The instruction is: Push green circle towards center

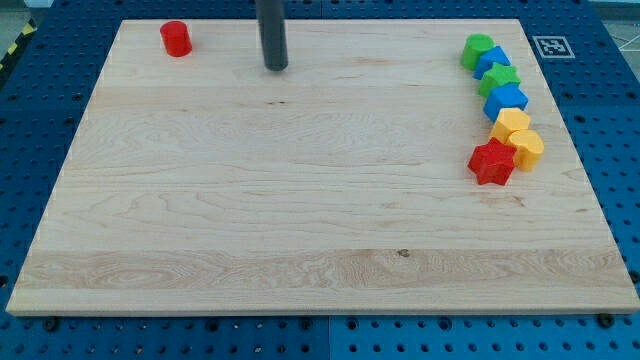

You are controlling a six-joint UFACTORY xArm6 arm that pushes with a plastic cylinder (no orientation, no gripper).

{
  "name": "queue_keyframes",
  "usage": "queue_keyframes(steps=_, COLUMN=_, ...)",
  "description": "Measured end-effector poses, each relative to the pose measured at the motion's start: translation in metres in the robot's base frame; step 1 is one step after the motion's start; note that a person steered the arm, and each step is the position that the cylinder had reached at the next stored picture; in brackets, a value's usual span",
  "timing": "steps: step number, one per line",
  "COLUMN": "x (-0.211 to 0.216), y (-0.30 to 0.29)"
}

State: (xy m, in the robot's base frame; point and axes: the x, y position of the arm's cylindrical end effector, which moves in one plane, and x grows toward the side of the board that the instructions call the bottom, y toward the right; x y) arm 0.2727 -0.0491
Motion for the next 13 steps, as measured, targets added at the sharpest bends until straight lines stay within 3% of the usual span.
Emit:
queue_keyframes(steps=3, x=-0.016, y=0.158)
queue_keyframes(steps=5, x=-0.029, y=0.172)
queue_keyframes(steps=8, x=-0.033, y=0.297)
queue_keyframes(steps=9, x=-0.014, y=0.326)
queue_keyframes(steps=10, x=-0.002, y=0.304)
queue_keyframes(steps=12, x=-0.002, y=0.200)
queue_keyframes(steps=13, x=-0.001, y=0.185)
